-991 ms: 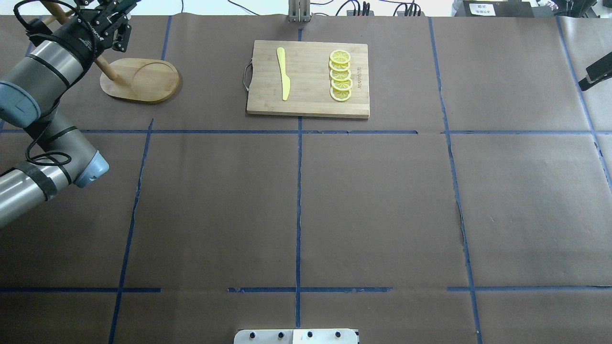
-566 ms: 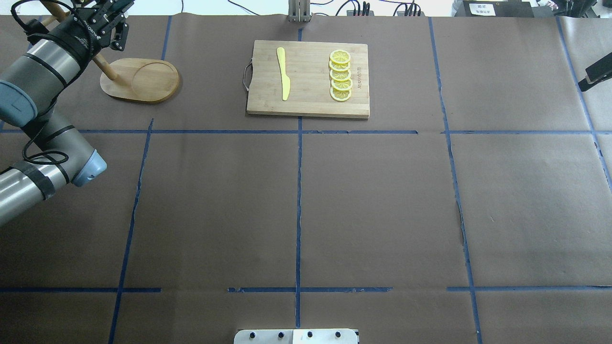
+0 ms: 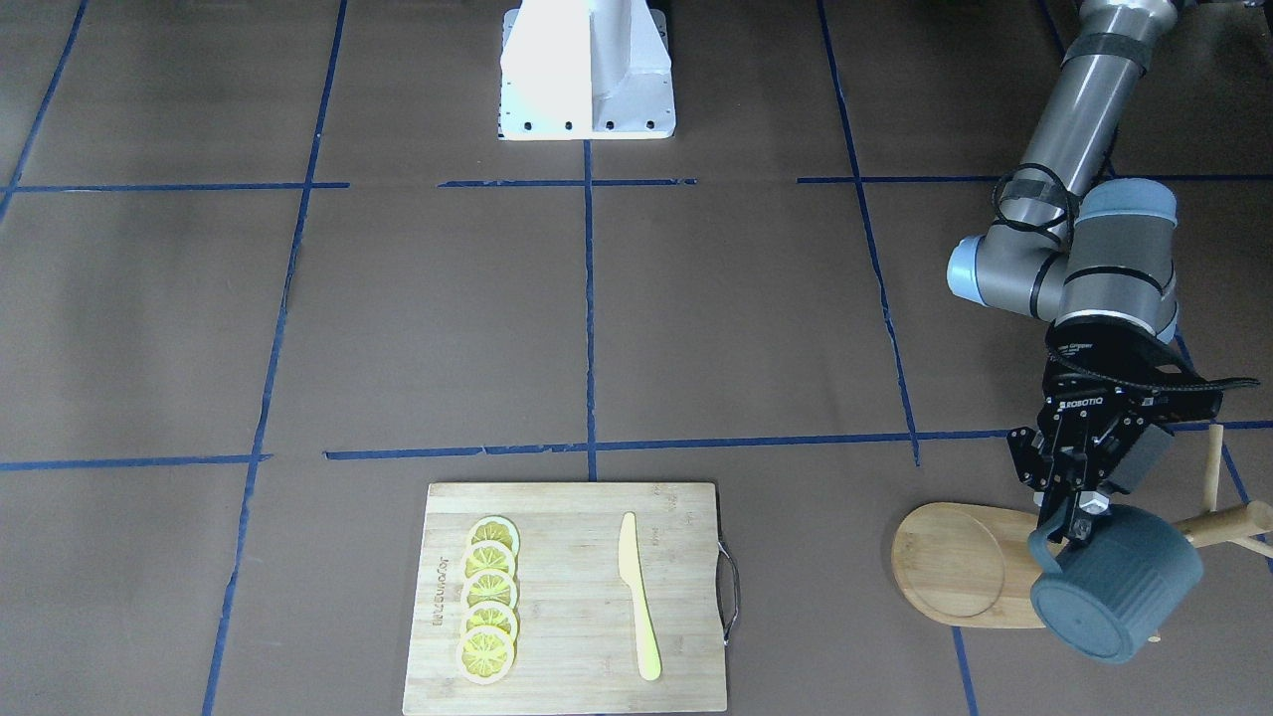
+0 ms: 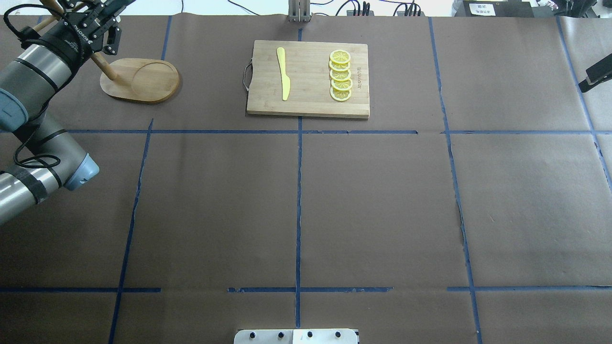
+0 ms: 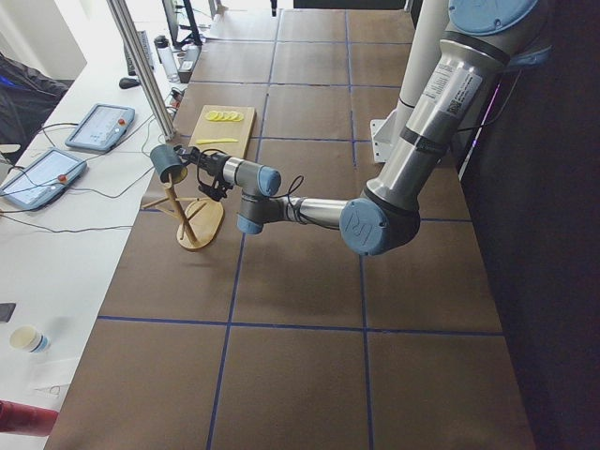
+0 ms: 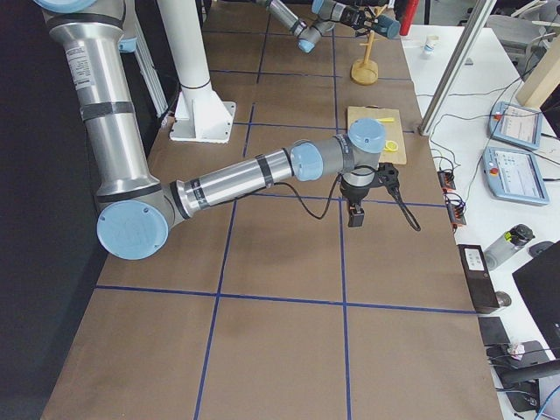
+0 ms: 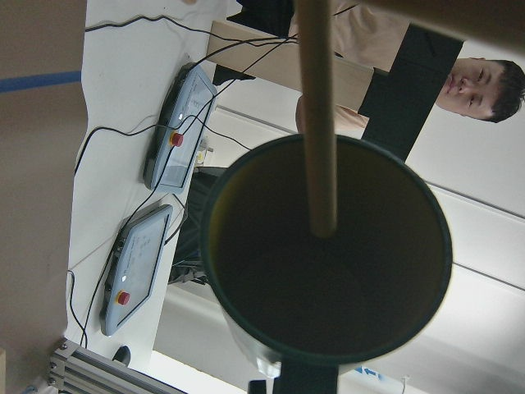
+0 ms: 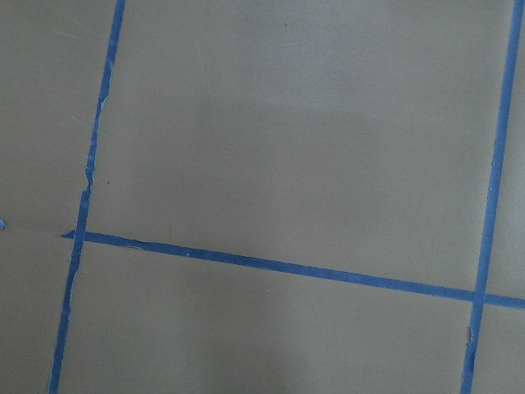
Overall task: Hang cup on storage rack
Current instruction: 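Hook the mug handle onto a mug tree peg with the left gripper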
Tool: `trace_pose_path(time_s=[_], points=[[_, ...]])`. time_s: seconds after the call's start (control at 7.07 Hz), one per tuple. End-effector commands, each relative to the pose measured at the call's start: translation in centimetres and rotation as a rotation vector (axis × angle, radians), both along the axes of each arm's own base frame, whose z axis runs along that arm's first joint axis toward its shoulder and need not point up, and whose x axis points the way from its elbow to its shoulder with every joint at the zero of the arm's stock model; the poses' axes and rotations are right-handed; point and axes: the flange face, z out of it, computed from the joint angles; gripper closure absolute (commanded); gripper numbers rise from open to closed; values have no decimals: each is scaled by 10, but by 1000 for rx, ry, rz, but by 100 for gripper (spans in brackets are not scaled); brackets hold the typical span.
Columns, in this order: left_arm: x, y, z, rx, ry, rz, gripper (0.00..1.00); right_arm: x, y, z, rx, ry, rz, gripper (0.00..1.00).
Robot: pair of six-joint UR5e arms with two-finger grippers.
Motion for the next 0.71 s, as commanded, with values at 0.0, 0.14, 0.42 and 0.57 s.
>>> trace_pose_path(time_s=[0.0,0.14,0.42,0.57], points=[[-4,5,1,-17,118,25,100,0,0,0,0,0,-1,0],[-5,6,2,-17,132,29,100,0,0,0,0,0,-1,0],[-12,11,15,-41,183,39,100,0,1,3,-5,1,-1,0],[-12,11,16,-46,198,42,99,0,1,1,-2,1,-1,0]])
